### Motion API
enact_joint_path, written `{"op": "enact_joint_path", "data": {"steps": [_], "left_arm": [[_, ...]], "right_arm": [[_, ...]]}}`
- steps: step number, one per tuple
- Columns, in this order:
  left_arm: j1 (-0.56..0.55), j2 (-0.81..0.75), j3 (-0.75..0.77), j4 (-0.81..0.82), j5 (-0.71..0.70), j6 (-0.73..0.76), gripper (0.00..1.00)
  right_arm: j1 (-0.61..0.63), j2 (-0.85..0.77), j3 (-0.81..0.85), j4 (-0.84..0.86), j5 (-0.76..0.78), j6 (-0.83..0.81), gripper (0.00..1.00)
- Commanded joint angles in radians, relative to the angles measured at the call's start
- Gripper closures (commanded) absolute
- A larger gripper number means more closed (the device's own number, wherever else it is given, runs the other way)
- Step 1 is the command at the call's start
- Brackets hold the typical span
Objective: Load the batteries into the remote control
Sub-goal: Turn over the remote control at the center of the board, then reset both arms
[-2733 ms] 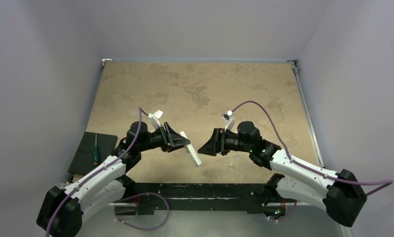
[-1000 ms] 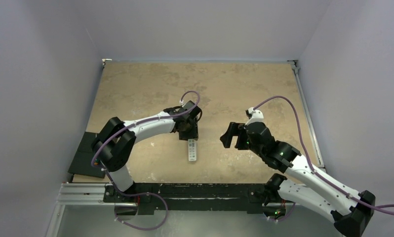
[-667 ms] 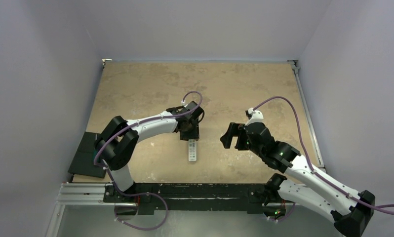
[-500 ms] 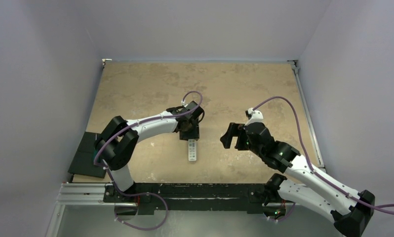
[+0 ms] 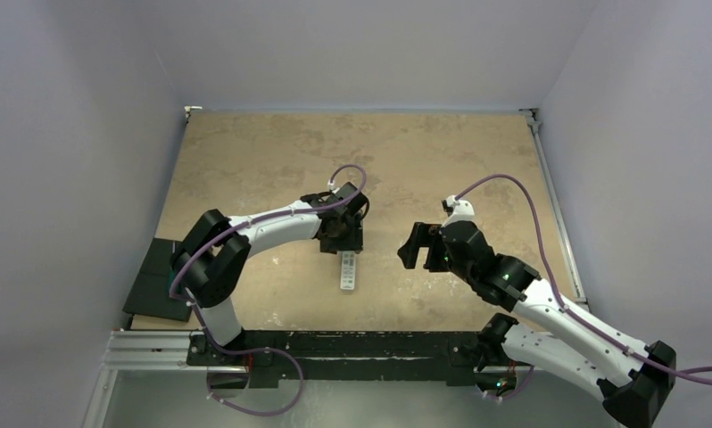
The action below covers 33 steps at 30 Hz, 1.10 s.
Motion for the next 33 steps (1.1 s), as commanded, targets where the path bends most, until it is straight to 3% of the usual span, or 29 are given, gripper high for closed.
{"op": "enact_joint_path", "data": {"steps": [1,3,6,22,33], "left_arm": [[-0.007,-0.041,0.036,-0.008,-0.017,0.019,0.37],[-0.005,-0.058,0.036,-0.009,-0.024,0.024,0.24],[-0.006,-0.078,0.04,-0.021,-0.032,0.033,0.18],[-0.006,-0.319,-0.017,0.036,-0.098,0.081,0.15],[-0.007,-0.513,-0.064,0.036,-0.17,0.162,0.06]], "right_arm": [[-0.002,-0.003,0.009,0.014,0.017,0.002,0.03],[-0.002,0.0,0.014,0.012,0.016,-0.002,0.03],[-0.002,0.014,0.025,0.009,0.01,-0.014,0.02],[-0.002,0.025,0.128,-0.018,-0.01,-0.073,0.01],[-0.003,-0.013,0.183,-0.031,0.022,-0.11,0.01]]}}
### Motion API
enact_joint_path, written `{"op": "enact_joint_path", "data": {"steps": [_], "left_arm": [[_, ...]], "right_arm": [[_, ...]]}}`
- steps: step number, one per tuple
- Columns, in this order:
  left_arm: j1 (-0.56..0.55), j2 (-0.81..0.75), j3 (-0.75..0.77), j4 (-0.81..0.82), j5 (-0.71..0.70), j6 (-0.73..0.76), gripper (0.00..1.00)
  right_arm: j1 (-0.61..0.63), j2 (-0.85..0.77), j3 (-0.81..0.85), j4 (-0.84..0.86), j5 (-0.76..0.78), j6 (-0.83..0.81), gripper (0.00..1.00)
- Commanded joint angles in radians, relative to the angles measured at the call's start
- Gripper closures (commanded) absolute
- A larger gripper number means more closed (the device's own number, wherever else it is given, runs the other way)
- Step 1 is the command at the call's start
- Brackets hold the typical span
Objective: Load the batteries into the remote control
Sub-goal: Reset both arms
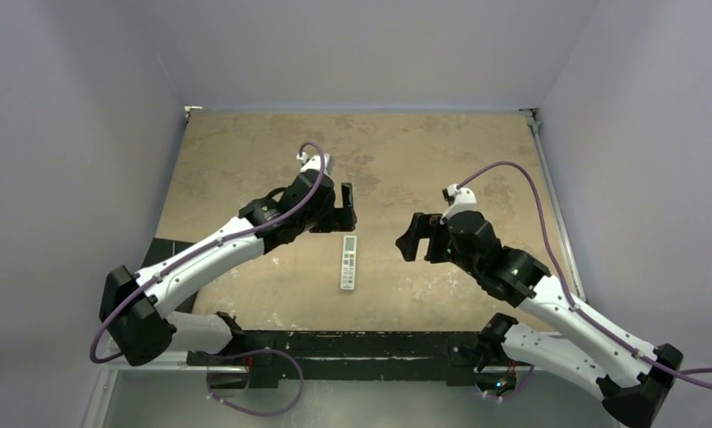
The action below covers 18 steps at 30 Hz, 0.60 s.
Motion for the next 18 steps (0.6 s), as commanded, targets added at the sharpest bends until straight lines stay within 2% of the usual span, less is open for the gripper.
{"op": "enact_joint_path", "data": {"steps": [1,18], "left_arm": [[-0.006,-0.095,-0.029,0.016,-0.065,0.054,0.06],[-0.006,-0.471,-0.058,-0.053,-0.148,0.138,0.06]], "right_arm": [[-0.003,-0.036,0.066,0.0,0.044,-0.042,0.01],[-0.002,-0.203,0.1,-0.07,0.087,-0.095,0.01]]}}
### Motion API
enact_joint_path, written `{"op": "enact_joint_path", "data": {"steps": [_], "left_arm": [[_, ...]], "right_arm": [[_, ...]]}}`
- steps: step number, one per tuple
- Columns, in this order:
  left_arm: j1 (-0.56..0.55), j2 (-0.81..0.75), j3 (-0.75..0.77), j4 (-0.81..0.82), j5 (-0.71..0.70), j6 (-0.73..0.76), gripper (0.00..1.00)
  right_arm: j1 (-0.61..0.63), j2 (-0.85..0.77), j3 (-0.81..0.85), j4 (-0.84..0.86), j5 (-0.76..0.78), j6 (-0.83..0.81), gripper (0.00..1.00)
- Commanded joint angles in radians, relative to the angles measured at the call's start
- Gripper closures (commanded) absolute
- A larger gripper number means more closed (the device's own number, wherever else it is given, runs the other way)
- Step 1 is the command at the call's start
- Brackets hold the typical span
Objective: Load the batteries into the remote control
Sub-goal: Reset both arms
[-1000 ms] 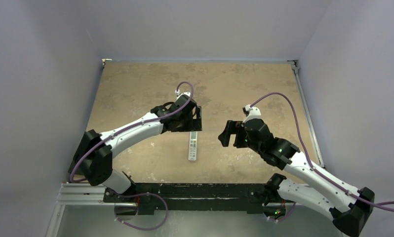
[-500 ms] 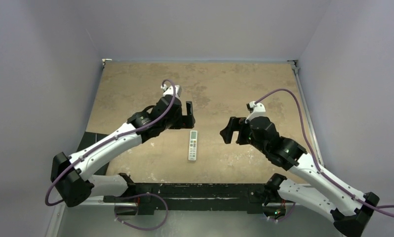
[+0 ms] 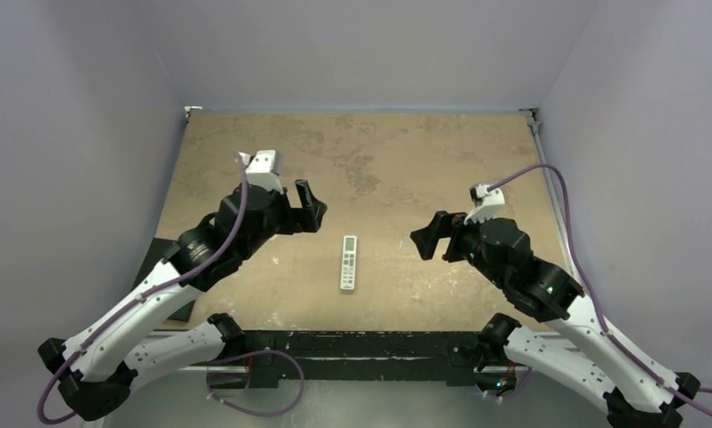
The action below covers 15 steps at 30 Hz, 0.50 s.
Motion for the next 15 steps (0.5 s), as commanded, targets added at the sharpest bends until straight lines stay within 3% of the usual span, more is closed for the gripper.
{"op": "enact_joint_path", "data": {"steps": [1,15], "left_arm": [[-0.007,-0.079,0.0,-0.047,-0.041,0.04,0.06],[-0.006,-0.197,-0.021,-0.102,-0.07,0.072,0.06]], "right_arm": [[-0.002,-0.066,0.029,-0.014,0.035,-0.022,0.01],[-0.002,-0.163,0.003,-0.041,0.056,-0.029,0.01]]}}
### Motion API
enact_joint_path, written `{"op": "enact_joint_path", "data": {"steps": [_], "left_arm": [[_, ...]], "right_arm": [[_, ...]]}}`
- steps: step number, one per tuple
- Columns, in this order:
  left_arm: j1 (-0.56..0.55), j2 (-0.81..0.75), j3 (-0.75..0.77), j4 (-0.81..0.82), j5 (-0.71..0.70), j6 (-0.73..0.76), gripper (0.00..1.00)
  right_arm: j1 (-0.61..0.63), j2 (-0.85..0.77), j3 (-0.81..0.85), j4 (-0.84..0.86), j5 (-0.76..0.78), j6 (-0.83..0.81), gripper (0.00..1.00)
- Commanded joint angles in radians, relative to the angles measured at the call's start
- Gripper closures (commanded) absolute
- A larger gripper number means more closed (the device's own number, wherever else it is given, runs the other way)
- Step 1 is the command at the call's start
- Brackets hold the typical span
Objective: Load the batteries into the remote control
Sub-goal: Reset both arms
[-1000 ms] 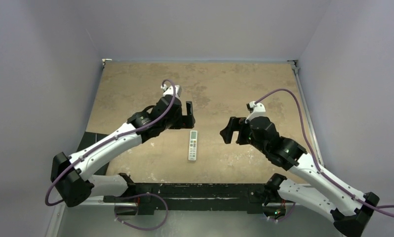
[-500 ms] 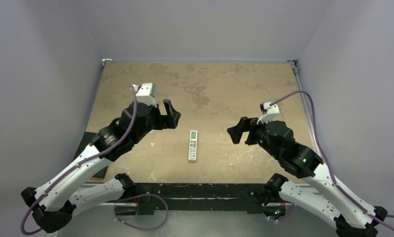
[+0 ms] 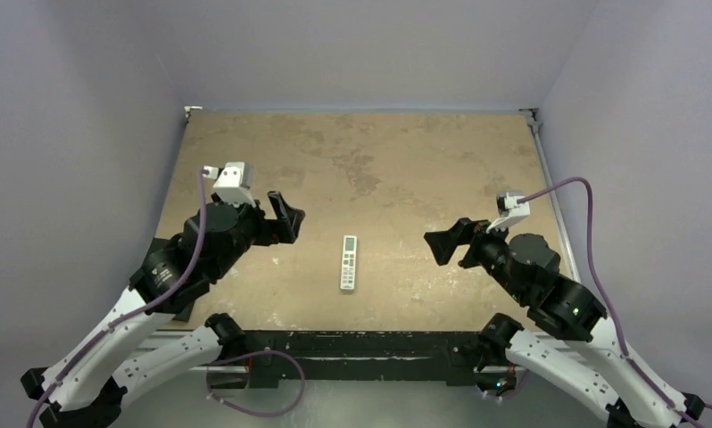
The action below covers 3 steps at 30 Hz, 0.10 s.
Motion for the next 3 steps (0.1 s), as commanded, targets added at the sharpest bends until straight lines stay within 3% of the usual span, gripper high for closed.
{"op": "enact_joint_path", "data": {"steps": [1,3], "left_arm": [[-0.006,-0.006,-0.005,0.005,-0.018,0.043,0.06],[-0.007,-0.001,-0.002,0.007,-0.008,0.049,0.05]], "right_arm": [[-0.002,0.003,0.017,-0.02,0.045,-0.023,0.01],[-0.002,0.005,0.025,-0.023,0.064,-0.018,0.01]]}}
